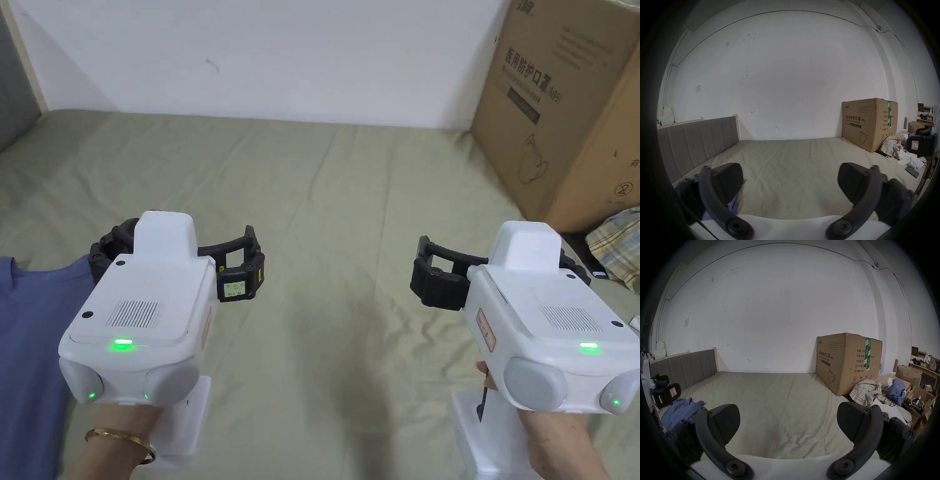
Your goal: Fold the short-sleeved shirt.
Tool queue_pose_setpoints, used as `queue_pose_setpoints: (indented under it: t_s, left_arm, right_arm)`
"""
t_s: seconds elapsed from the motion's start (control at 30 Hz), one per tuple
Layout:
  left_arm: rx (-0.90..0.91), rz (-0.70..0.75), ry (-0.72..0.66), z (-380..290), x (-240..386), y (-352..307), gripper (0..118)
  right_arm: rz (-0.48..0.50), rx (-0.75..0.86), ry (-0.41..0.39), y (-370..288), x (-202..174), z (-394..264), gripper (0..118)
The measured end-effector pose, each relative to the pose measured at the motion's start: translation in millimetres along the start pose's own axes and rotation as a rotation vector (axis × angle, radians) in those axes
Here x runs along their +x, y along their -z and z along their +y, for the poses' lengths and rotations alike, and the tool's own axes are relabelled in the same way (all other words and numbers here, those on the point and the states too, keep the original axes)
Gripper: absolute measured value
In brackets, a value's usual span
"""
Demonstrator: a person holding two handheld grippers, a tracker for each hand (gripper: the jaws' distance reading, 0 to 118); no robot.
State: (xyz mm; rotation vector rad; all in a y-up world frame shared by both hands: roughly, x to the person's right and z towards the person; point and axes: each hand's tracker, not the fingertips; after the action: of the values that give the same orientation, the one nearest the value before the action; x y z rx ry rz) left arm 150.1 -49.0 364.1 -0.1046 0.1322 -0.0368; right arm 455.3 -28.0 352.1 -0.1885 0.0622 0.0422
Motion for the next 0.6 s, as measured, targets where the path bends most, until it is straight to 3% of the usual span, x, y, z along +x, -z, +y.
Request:
queue_pose_setpoints:
  t_s: [0.03,0.07,0.1,0.17,0.3,0.4,0.6]
  left_arm:
    - [-0.005,-0.010,0.001,1.3,0.0,-1.9,89]
    - [-0.004,-0.015,0.004,1.7,0.4,-3.0,54]
    - [-0.004,-0.004,0.011,1.5,1.6,-2.2,12]
    - [0.000,0.032,0.032,0.9,2.9,-1.2,1]
    - [-0.035,-0.023,0.000,5.0,1.4,-3.0,0]
    - [-0.032,-0.007,0.021,3.0,3.6,-2.6,0]
    - [-0.033,-0.002,-0.006,4.5,1.1,-3.2,0]
  right_arm:
    - [-0.003,-0.003,-0.018,-0.4,-1.0,0.6,110]
    - [-0.005,0.004,-0.032,-1.9,-2.7,1.0,99]
    - [-0.005,0.015,-0.050,-3.6,-3.6,1.1,64]
    - [-0.006,0.015,-0.059,-4.2,-5.5,1.8,0]
    - [0.038,-0.012,-0.027,-3.8,-2.8,2.9,0]
    - [0.011,0.011,-0.060,-7.6,-9.3,1.5,0]
    - [0.025,0.002,-0.037,-6.8,-6.0,6.3,0]
